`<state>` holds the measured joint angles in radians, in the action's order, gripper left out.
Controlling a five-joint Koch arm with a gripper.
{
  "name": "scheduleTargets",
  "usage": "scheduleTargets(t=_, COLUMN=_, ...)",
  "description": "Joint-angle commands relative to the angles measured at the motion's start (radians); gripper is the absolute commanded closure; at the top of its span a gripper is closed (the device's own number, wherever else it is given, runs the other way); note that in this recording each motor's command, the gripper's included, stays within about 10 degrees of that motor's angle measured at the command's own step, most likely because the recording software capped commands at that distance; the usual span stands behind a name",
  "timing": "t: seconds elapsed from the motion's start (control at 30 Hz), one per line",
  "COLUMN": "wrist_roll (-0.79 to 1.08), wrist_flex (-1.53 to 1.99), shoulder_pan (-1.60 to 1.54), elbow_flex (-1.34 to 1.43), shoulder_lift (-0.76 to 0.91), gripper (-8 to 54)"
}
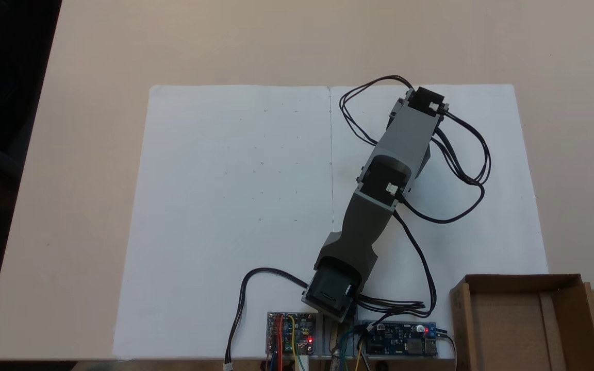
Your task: Grasp a green dice and put it in the bin.
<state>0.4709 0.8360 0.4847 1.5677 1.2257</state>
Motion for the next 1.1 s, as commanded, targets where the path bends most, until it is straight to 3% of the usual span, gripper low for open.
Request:
scheduleTargets(t=0.0, wrist_roll=0.054, wrist_flex=-0.032, shoulder_pan=0.008, elbow_flex=-0.034, shoulder_lift=0.015, gripper=3.8)
scheduleTargets(t=1.07, wrist_roll=-0.11, wrist_flex=-0.014, shoulder_pan=0.018, elbow_flex=-0.032, shoulder_lift=0.006, gripper=4.2)
